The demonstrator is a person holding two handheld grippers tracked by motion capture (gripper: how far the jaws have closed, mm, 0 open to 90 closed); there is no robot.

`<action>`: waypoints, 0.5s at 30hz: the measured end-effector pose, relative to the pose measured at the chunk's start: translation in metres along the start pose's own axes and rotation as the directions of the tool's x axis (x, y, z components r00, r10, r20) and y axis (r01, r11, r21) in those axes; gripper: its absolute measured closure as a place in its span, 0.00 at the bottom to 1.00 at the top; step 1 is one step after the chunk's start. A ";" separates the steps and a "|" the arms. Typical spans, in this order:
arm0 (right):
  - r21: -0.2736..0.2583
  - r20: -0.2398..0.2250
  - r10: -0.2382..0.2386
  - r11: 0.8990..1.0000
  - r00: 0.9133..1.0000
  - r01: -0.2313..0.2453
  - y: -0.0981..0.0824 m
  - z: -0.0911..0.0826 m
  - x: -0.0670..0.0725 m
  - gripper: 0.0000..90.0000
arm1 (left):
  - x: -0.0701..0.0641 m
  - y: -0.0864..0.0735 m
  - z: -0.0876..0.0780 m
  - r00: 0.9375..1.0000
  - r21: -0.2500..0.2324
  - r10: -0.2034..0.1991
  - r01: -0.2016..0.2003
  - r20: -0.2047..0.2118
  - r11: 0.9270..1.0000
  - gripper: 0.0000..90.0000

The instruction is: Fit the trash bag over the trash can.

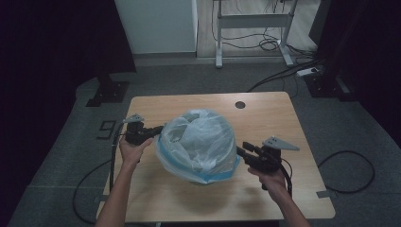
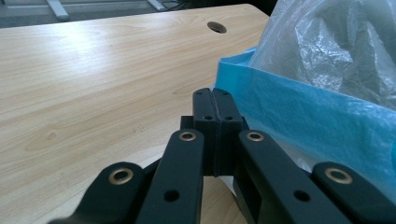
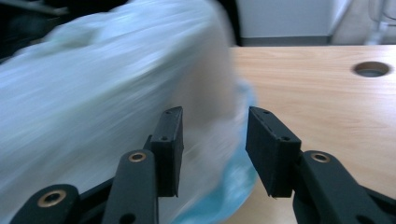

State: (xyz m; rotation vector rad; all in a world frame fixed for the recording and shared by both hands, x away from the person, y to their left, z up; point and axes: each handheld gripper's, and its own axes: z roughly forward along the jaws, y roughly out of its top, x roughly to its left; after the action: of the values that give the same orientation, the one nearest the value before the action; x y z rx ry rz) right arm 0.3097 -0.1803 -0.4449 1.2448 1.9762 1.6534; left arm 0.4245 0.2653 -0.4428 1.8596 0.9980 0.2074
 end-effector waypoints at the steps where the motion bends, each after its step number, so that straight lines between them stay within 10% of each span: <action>1: 0.001 -0.028 -0.013 1.000 1.000 0.013 -0.004 -0.005 0.006 0.60 | 0.000 0.000 0.000 1.000 -0.001 -0.001 0.001 0.001 1.000 1.00; 15: 0.010 -0.277 -0.135 0.990 0.951 0.144 -0.024 -0.019 0.081 0.53 | -0.001 0.001 -0.001 1.000 0.004 -0.014 0.014 -0.003 1.000 1.00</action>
State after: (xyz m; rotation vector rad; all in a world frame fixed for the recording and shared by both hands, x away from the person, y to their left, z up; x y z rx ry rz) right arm 0.2391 -0.1316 -0.4368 0.8979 2.1995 1.8132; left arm 0.4234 0.2647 -0.4416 1.8558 1.0136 0.2009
